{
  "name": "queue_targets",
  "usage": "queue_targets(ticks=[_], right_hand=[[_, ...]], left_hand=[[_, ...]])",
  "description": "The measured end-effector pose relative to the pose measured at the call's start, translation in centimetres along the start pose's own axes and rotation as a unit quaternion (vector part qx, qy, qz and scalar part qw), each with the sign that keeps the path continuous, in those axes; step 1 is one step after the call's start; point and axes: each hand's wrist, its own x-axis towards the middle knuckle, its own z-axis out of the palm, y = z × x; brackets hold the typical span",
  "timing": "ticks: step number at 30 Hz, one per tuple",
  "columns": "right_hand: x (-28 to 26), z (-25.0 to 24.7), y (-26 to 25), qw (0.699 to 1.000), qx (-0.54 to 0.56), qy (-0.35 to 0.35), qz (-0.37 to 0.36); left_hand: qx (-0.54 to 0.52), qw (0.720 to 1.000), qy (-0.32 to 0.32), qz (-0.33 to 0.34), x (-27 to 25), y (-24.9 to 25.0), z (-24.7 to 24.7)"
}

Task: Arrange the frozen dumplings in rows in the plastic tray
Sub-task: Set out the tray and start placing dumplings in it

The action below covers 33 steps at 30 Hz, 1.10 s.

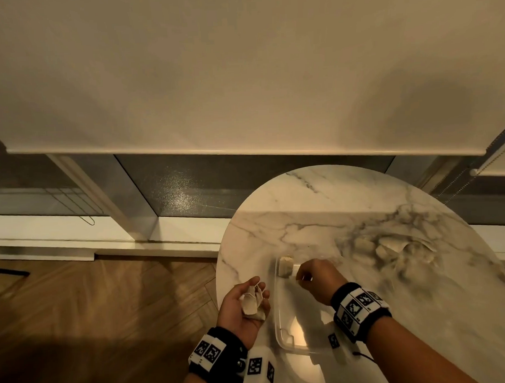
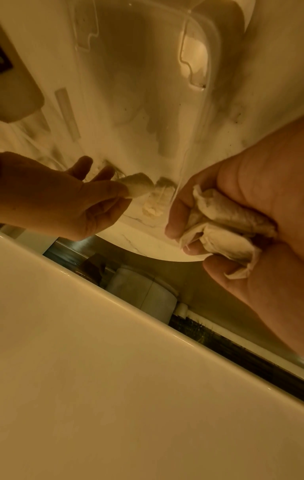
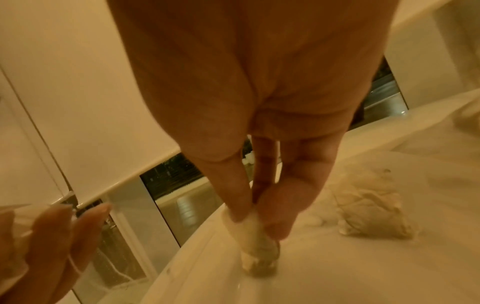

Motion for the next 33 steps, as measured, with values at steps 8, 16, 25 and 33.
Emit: queue_targets(ticks=[8,16,25,33], right_hand=[[3.7,0.6,-1.1,0.997,-0.041,-0.054,-0.037],[5.6,1.2,-0.8,0.999,-0.037,0.022,-0.017],[6.2,1.6,-0.5,0.998,-0.021,0.048,-0.04],[1.2,0.1,-2.8,0.982,0.135,0.131,-0.033]], left_hand=[[-0.02,1.0,0.003,0.009,0.4,0.4,-1.0],[-0.035,0.999,0.009,0.02,0.3,1.1,-2.1],[-0.033,0.999,-0.001,0.018,0.3,0.5,-2.3],[-0.034,0.999,-0.036,0.017,0.1,-0.1,-1.6]])
